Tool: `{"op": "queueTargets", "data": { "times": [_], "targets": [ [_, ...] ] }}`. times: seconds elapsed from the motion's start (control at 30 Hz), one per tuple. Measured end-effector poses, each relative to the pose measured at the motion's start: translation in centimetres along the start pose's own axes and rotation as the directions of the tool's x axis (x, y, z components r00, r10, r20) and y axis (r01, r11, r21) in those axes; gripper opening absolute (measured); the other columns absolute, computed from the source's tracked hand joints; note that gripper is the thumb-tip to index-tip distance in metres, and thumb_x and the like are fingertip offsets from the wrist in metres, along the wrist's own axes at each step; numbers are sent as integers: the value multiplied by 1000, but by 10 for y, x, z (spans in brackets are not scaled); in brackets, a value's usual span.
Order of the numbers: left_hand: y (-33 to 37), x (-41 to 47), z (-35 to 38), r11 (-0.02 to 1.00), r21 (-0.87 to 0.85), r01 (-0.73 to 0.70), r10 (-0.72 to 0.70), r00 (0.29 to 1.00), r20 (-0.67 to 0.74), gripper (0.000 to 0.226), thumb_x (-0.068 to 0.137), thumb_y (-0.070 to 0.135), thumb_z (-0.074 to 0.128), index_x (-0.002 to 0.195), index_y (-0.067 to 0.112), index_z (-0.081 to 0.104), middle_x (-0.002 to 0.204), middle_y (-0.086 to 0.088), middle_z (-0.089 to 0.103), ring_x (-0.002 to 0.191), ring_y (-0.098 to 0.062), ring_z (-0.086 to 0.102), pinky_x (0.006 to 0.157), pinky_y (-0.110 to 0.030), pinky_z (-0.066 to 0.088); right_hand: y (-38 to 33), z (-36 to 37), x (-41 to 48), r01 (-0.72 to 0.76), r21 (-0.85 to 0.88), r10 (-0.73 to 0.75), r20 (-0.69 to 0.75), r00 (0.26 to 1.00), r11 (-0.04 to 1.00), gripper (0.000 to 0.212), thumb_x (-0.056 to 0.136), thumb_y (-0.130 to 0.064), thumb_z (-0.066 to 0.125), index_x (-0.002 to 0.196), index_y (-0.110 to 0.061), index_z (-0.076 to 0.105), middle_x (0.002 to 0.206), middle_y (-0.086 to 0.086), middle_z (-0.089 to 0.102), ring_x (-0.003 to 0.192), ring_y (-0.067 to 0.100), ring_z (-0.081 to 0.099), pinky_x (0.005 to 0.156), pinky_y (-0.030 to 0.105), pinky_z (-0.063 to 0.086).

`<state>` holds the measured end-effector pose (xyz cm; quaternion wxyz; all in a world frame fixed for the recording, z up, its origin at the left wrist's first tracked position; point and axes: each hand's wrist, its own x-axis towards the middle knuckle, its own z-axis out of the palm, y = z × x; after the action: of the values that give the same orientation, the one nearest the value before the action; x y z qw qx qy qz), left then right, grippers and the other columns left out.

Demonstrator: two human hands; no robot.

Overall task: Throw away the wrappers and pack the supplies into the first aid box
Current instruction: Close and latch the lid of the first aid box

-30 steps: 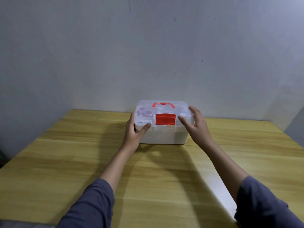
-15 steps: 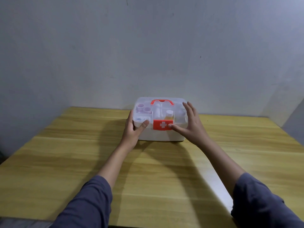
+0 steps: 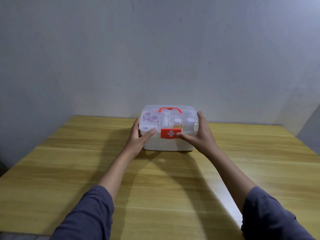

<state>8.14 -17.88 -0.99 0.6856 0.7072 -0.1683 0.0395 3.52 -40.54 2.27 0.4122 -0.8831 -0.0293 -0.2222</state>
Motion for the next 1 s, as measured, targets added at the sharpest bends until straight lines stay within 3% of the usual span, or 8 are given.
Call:
{"op": "queueTargets", "data": {
  "times": [0.07, 0.17, 0.4, 0.53, 0.67, 0.73, 0.87, 1.0],
  "targets": [
    [2, 5, -2, 996, 50, 67, -68, 998, 7, 98, 65, 60, 76, 148, 38, 29, 152, 8, 37, 140, -11, 36, 113, -35, 35, -1, -2, 0, -21, 106, 24, -21, 1000, 994, 83, 58, -46, 82, 124, -23, 39, 125, 1, 53, 117, 19, 52, 88, 29, 45],
    [5, 11, 5, 990, 87, 115, -116, 993, 10, 95, 80, 55, 68, 154, 38, 10, 162, 15, 13, 147, -8, 14, 114, -28, 21, 2, -5, 2, -60, 179, 65, -23, 998, 982, 76, 56, -43, 84, 118, -26, 43, 116, -4, 59, 104, 15, 58, 79, 29, 47],
    [8, 36, 32, 990, 54, 134, -138, 987, 77, 106, 68, 60, 66, 154, 36, 10, 158, 13, 24, 146, -10, 22, 109, -25, 26, 21, -23, 16, -85, 186, 95, -47, 994, 979, 73, 58, -37, 85, 118, -26, 45, 111, -6, 62, 100, 13, 60, 76, 25, 46],
    [10, 55, 48, 989, 63, 137, -145, 981, 132, 122, 54, 78, 67, 154, 37, 9, 159, 11, 23, 145, -12, 22, 106, -26, 27, 35, -33, 30, -98, 151, 107, -49, 993, 984, 72, 58, -37, 85, 118, -29, 44, 109, -7, 61, 99, 14, 60, 79, 27, 48],
    [6, 75, 61, 984, 73, 163, -172, 976, 136, 112, 68, 67, 66, 154, 35, 2, 160, 8, 17, 146, -14, 17, 104, -25, 24, 46, -37, 45, -114, 161, 126, -69, 990, 980, 73, 59, -36, 85, 119, -29, 44, 111, -7, 60, 100, 13, 58, 79, 25, 46],
    [2, 78, 63, 984, 78, 163, -173, 974, 149, 128, 52, 79, 65, 154, 36, 0, 159, 11, 15, 144, -10, 16, 105, -25, 23, 51, -38, 50, -113, 152, 125, -71, 990, 982, 78, 58, -37, 85, 123, -27, 44, 111, -7, 58, 101, 13, 57, 80, 26, 46],
    [-3, 82, 63, 983, 80, 167, -178, 973, 146, 106, 71, 56, 59, 154, 33, -3, 163, 8, 10, 148, -13, 13, 107, -24, 21, 54, -40, 52, -115, 153, 127, -73, 989, 982, 82, 58, -33, 86, 127, -22, 42, 111, -8, 53, 101, 11, 53, 80, 25, 44],
    [-5, 81, 62, 980, 122, 158, -175, 973, 149, 96, 87, 43, 61, 155, 31, -5, 161, 5, 18, 147, -17, 19, 111, -29, 23, 51, -41, 49, -127, 166, 136, -44, 990, 978, 82, 60, -33, 84, 128, -22, 40, 112, -8, 51, 102, 12, 52, 81, 26, 45]
  ]
}}
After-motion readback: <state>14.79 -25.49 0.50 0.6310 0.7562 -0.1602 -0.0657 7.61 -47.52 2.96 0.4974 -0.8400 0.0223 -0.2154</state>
